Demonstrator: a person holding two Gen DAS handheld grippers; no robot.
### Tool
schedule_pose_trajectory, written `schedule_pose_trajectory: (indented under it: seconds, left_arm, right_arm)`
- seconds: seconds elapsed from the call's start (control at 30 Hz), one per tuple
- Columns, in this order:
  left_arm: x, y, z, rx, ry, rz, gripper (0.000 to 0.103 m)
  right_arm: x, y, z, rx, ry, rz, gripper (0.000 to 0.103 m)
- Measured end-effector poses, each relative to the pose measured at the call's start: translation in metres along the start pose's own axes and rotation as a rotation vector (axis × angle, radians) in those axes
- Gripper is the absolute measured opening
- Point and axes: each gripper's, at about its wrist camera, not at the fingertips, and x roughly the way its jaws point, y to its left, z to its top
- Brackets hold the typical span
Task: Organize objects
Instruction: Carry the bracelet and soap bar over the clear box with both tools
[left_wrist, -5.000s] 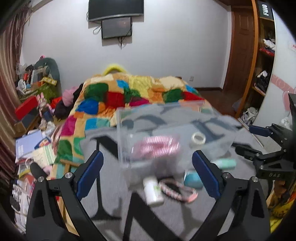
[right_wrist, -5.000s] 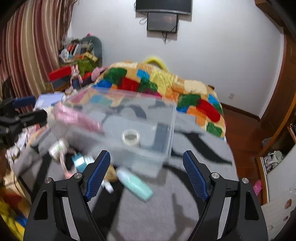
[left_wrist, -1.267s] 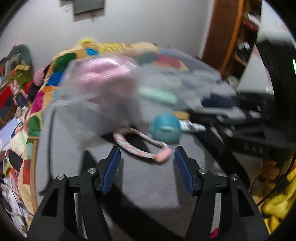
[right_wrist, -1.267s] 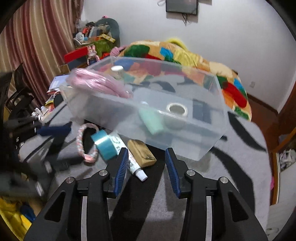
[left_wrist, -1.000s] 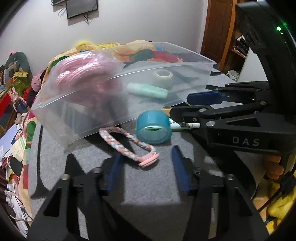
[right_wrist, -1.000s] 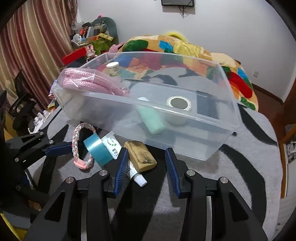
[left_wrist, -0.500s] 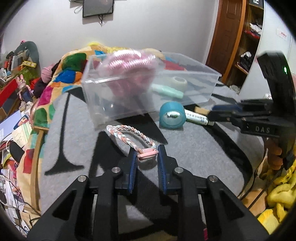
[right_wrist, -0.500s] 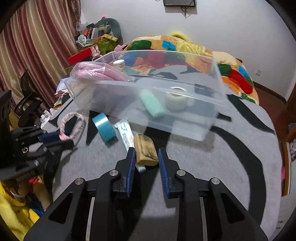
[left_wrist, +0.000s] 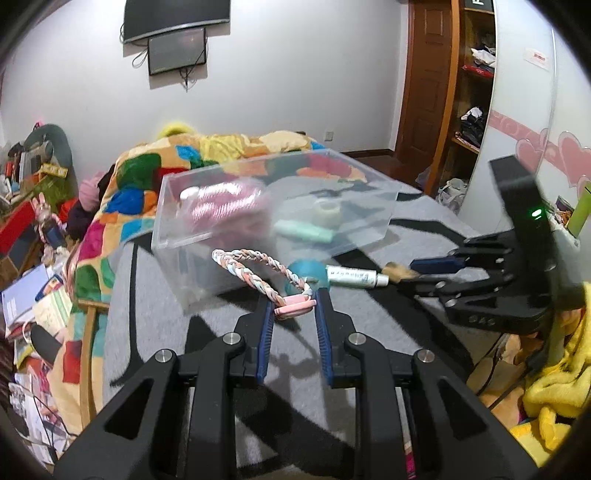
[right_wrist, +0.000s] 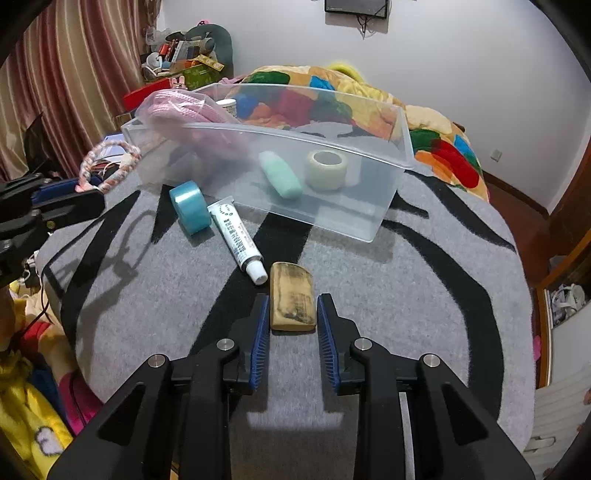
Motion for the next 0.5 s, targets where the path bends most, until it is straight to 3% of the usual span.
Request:
schedule_pose_trajectory:
  seconds: [0.3,0.5]
  left_arm:
    - [-0.007,-0.006,0.043,0.03,-0.073,-0.014,0.022]
    - [0.001,0.006,0.075,-0.023,-0.097,-0.048,0.022]
  right_arm:
    - [0.002,-0.006,0.002,0.04,-0.014,0.023,0.022]
    - [-0.034,-0.01,0.02,0.06,-0.141,0.013,0.022]
